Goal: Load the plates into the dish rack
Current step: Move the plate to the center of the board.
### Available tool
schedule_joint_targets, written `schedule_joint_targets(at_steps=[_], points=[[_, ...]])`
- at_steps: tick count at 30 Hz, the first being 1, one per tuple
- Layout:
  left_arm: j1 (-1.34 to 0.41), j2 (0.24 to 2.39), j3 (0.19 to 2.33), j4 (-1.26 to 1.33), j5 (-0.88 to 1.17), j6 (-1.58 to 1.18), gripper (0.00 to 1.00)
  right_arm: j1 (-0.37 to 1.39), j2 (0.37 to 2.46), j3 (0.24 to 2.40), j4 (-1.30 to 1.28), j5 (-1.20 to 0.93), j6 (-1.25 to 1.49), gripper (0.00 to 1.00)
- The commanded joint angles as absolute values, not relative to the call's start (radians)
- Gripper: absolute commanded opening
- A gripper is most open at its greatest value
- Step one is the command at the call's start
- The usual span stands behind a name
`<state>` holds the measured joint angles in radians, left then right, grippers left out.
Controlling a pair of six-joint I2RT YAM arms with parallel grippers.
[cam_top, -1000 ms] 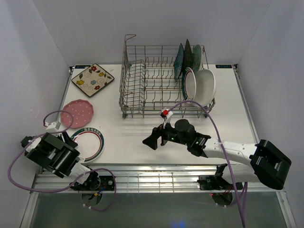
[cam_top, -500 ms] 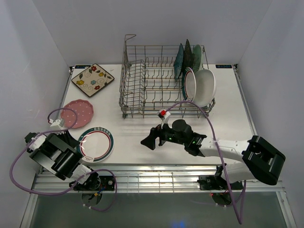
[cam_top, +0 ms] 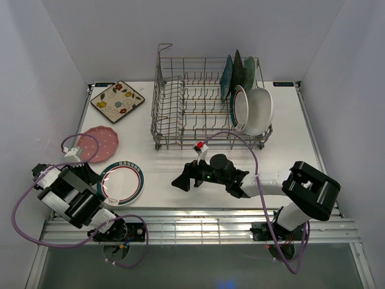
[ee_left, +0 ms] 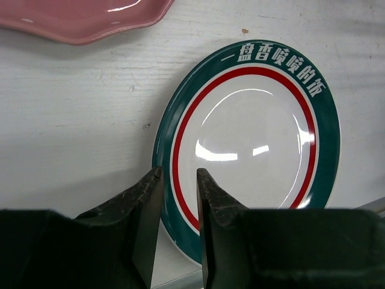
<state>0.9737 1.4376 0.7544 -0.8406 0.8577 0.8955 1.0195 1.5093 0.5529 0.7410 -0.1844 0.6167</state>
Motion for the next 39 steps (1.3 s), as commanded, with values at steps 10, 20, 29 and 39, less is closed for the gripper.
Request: schedule_joint_targets(at_steps=[10,20,29,39], points=[[0.997,1.275,0.749,-0.707,0.822,0.786,0.65,1.074,1.647,0.656,0.913,-0.173,0.715,0.95],[1.011,1.390,0.727,-0.655,0.818,0.813,0.67,1.097,1.758,0.730,0.949,-0.157,0.764,0.92],[1.006,1.447,0.726,-0.634,0.854,0.828,0.68,1.124,1.907,0.810,1.014,-0.084,0.897,0.87],[0.936,1.414,0.677,-0.572,0.832,0.784,0.68,1.150,1.986,0.900,0.991,-0.060,0.936,0.86]])
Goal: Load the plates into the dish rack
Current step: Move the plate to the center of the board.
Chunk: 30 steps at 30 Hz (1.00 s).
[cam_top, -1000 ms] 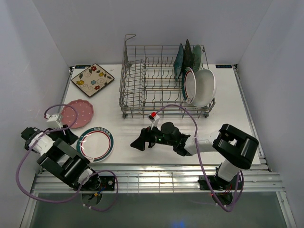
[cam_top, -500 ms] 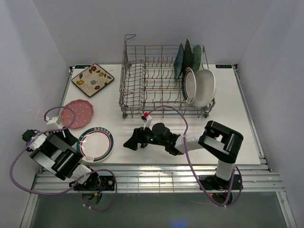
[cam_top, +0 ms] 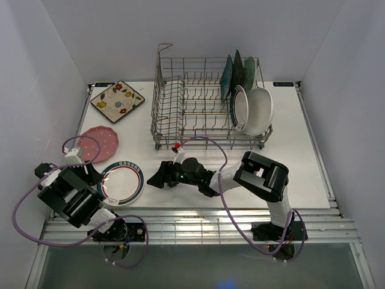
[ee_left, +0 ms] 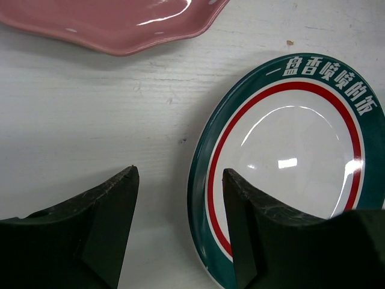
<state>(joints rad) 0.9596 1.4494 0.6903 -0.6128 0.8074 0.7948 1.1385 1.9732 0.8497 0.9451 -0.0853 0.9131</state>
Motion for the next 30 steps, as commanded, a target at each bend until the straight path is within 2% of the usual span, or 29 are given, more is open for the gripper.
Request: schedule_joint_targets(at_steps=[1,16,30], points=[[0.933,1.407,0.670,-0.566,0.828,0.778,0.68,1.150,1.990,0.907,0.991,-0.060,0.937,0.86],[0.887,1.362,0.632,-0.512,0.801,0.758,0.69,1.158,2.022,0.930,0.948,-0.034,0.989,0.88],[0.833,1.345,0.615,-0.485,0.785,0.752,0.69,1.181,2.118,1.092,0.804,-0.006,1.023,0.84]])
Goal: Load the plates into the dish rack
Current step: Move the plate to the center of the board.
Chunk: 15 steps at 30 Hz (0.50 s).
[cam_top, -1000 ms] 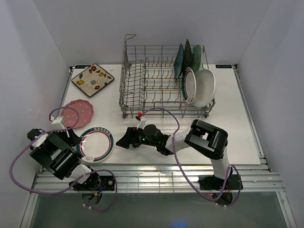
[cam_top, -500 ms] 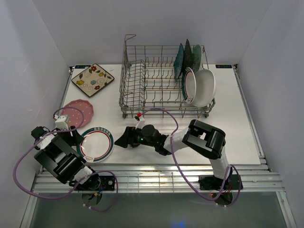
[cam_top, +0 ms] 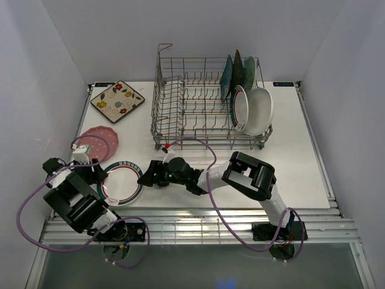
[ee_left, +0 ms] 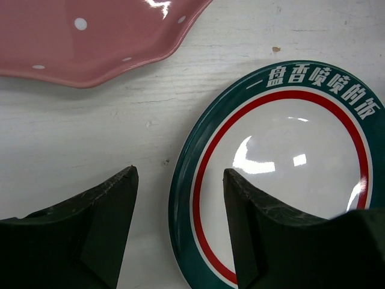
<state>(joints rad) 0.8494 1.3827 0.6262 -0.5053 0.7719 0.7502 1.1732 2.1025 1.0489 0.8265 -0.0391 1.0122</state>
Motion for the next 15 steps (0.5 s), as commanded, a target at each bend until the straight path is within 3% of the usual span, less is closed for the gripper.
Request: schedule_joint_targets(at_steps=[1,3,15], points=[[0.830,1.342,0.614,-0.485,0.784,0.750,0.69,1.181,2.120,1.098,0.793,-0.006,1.025,0.82],[0.818,1.335,0.614,-0.485,0.784,0.747,0.69,1.181,2.131,1.115,0.772,-0.006,1.025,0.78],[0.796,1.299,0.620,-0.483,0.779,0.726,0.68,1.184,2.197,1.223,0.666,0.026,1.029,0.71]])
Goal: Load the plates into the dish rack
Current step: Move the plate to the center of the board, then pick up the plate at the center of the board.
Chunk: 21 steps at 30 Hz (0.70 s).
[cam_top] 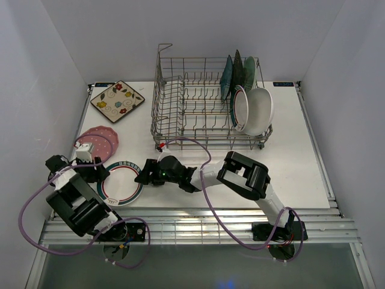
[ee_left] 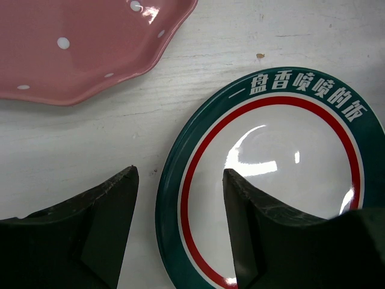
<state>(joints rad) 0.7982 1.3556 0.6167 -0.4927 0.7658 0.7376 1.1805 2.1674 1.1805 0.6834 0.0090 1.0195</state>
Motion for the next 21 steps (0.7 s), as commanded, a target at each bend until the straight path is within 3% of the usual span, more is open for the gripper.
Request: schedule_joint_targets(at_steps=[1,16,21], points=[[0.795,1.290,0.621,-0.483,0.778,0.719,0.68,1.184,2.200,1.233,0.657,0.026,1.029,0.71],[0.818,1.094,0.699,-0.600,0.821,0.649,0.69,1.186,2.256,1.304,0.600,0.009,1.054,0.67],[0.821,1.075,0.736,-0.640,0.851,0.643,0.70,1.186,2.276,1.316,0.592,0.011,1.066,0.62]])
